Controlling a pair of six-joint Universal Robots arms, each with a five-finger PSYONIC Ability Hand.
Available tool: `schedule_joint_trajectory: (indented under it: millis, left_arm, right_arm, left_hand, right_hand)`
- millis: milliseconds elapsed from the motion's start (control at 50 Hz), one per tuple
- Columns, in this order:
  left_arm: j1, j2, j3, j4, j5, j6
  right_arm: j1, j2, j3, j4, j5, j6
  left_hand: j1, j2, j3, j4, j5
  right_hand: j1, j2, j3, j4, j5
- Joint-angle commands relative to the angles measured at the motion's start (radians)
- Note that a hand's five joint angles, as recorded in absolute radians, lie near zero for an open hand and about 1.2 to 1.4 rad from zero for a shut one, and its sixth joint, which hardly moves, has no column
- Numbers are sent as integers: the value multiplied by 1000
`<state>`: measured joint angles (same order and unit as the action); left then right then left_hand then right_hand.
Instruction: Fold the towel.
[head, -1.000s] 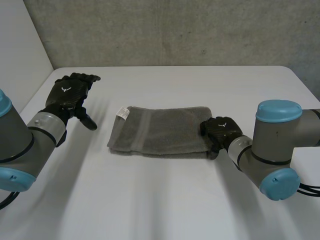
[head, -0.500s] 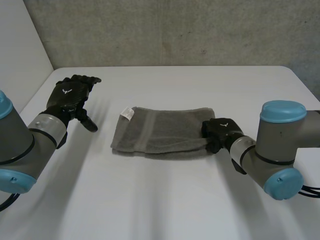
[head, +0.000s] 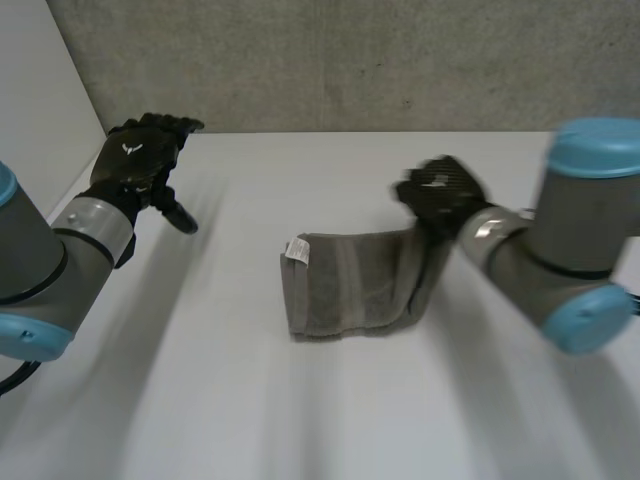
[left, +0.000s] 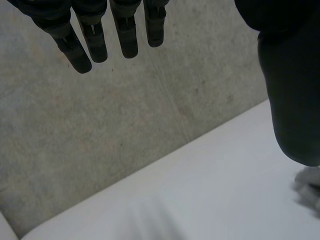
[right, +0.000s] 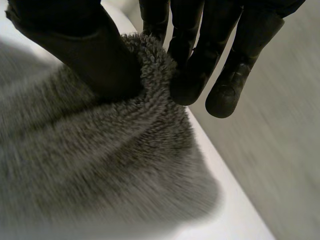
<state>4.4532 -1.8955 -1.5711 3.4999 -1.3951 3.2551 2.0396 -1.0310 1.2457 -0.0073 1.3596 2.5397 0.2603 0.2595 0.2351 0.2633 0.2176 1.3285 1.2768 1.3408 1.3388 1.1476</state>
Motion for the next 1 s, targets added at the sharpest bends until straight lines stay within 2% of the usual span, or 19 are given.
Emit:
schedule_joint_trajectory:
  millis: [20,40,120,140,160,180,200,220,260,280,300,320,360,480,520,700,740,900,1000]
  left_arm:
    - [-61,-2,62,-27,-50,-31]
    - [-71,-2,68,-28,-54,-35]
    - [-89,-2,71,-29,-56,-37]
    - [-95,-2,71,-29,-58,-37]
    - [-95,-2,71,-29,-58,-37]
    - [-101,0,72,-27,-58,-37]
    - [-109,-4,75,-27,-58,-35]
    - [-109,-4,75,-27,-58,-35]
    - [-121,-17,89,-27,-58,-35]
    - [-121,-17,89,-27,-58,-35]
    - [-130,-22,98,-27,-58,-35]
    - [-130,-22,98,-27,-58,-35]
    - [-153,-57,118,-29,-59,-37]
    - [-203,-103,146,-39,-71,-40]
    - [-232,-140,155,-44,-99,-41]
    - [-315,-247,157,-45,-150,-43]
    - [-336,-301,157,-44,-162,-40]
    - [-365,-436,190,-64,-186,-41]
    - [-371,-439,212,-108,-211,-40]
  right_arm:
    - [246,207,-178,7,-187,-36]
    - [266,235,-189,10,-217,-50]
    - [277,256,-187,15,-200,-61]
    - [277,256,-186,17,-173,-59]
    - [277,256,-186,17,-172,-59]
    - [268,256,-175,18,-139,-53]
    - [264,247,-160,18,-88,-46]
    - [264,247,-160,18,-88,-45]
    - [240,171,-129,18,8,-13]
    - [240,170,-129,18,9,-13]
    - [219,125,-106,17,41,20]
    - [218,124,-106,17,41,21]
    - [174,60,-65,17,71,112]
    - [123,12,-20,18,67,261]
    - [116,2,7,20,46,322]
    - [70,25,44,24,18,355]
    - [62,80,47,21,16,353]
    - [57,164,17,24,30,350]
    - [54,164,17,26,30,350]
  left_hand:
    - [-86,-85,-61,-89,-218]
    - [-86,-85,-61,-89,-218]
    - [-85,-84,-60,-88,-217]
    - [-85,-84,-60,-88,-217]
    - [-85,-84,-60,-88,-217]
    - [-85,-84,-60,-88,-217]
    - [-85,-84,-60,-88,-217]
    - [-85,-84,-60,-88,-217]
    - [-85,-84,-60,-88,-217]
    - [-85,-84,-60,-88,-217]
    - [-85,-84,-60,-88,-217]
    - [-85,-84,-60,-88,-217]
    - [-82,-81,-57,-85,-214]
    - [-79,-78,-54,-82,-211]
    - [-76,-75,-51,-79,-208]
    - [-70,-69,-45,-73,-202]
    - [-67,-67,-42,-70,-199]
    - [-59,-58,-33,-61,-190]
    - [-59,-58,-33,-61,-190]
  right_hand:
    - [68,119,56,57,74]
    - [68,119,56,57,74]
    - [68,119,56,57,74]
    - [-175,-124,-188,-186,-169]
    - [-178,-126,-190,-188,-171]
    - [-599,-548,-612,-610,-593]
    - [-830,-779,-842,-841,-824]
    - [-833,-781,-845,-843,-826]
    - [-1016,-965,-1029,-1027,-1010]
    - [-1017,-966,-1030,-1028,-1011]
    - [-1154,-1102,-1166,-1164,-1148]
    - [-1154,-1102,-1166,-1164,-1148]
    - [-1154,-1102,-1166,-1164,-1148]
    - [-1154,-1102,-1166,-1164,-1148]
    - [-1154,-1102,-1166,-1164,-1148]
    - [-1154,-1102,-1166,-1164,-1148]
    - [-1154,-1102,-1166,-1164,-1148]
    - [-1154,-1102,-1166,-1164,-1148]
    - [-1154,-1102,-1166,-1164,-1148]
